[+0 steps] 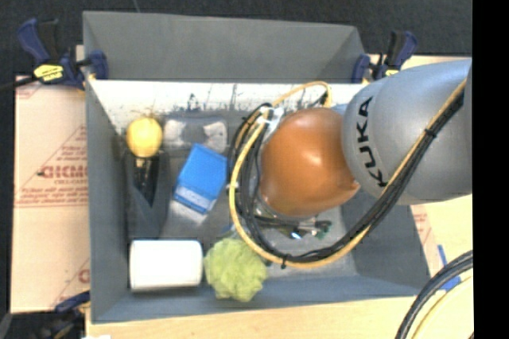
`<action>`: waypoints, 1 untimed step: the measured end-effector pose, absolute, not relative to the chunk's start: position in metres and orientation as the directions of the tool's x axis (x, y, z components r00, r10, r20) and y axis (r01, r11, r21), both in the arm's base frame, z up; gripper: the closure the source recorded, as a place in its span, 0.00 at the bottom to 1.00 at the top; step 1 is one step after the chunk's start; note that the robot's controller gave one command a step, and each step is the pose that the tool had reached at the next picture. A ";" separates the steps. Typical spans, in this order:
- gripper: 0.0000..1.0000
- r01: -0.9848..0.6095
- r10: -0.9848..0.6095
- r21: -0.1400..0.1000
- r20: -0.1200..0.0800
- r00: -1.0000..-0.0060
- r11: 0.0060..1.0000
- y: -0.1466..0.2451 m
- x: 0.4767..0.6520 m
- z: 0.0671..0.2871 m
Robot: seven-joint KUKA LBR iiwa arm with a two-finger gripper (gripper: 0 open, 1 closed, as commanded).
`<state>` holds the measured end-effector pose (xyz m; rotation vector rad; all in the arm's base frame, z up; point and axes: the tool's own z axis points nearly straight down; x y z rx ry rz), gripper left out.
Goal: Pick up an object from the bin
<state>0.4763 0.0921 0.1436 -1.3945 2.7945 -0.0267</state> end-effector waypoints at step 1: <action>1.00 -0.661 -0.662 -0.020 -0.015 -0.750 0.750 0.068 0.484 0.261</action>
Offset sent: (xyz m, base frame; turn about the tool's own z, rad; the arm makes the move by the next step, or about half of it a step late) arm -0.0016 -0.0001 0.0992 -0.0458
